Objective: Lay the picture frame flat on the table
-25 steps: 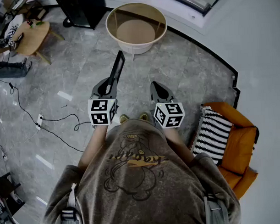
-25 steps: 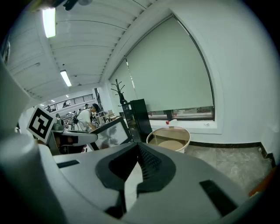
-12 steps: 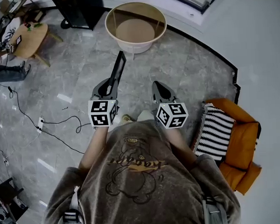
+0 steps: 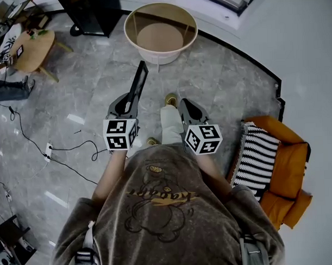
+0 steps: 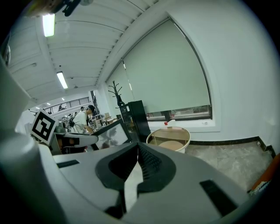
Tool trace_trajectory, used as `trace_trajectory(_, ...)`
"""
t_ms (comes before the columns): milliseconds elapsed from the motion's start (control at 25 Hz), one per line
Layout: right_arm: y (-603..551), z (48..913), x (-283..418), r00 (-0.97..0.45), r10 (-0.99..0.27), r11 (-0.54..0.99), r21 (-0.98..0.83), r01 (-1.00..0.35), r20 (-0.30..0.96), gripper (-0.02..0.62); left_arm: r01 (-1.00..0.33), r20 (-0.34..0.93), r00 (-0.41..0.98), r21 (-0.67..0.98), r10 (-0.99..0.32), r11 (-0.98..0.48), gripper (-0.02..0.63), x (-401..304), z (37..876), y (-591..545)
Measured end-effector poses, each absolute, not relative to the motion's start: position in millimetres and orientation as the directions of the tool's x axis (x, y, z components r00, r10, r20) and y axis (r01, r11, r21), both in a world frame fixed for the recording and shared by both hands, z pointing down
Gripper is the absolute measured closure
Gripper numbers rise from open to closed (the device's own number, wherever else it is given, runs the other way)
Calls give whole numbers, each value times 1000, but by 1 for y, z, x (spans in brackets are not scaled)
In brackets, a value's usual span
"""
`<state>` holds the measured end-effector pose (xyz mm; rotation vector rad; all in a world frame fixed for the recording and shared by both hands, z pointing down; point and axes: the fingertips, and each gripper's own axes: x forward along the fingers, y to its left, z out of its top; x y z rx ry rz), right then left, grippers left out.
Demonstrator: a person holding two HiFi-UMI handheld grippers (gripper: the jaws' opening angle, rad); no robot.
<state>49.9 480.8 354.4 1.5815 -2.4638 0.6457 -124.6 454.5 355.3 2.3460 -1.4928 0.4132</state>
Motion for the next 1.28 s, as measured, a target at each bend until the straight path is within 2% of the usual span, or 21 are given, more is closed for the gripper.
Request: trace_trajectory(1280,355,367,48,-445,-821,361,-280,-890,358,577,-895,413,443,150,-796,-420,525,-116,368,336)
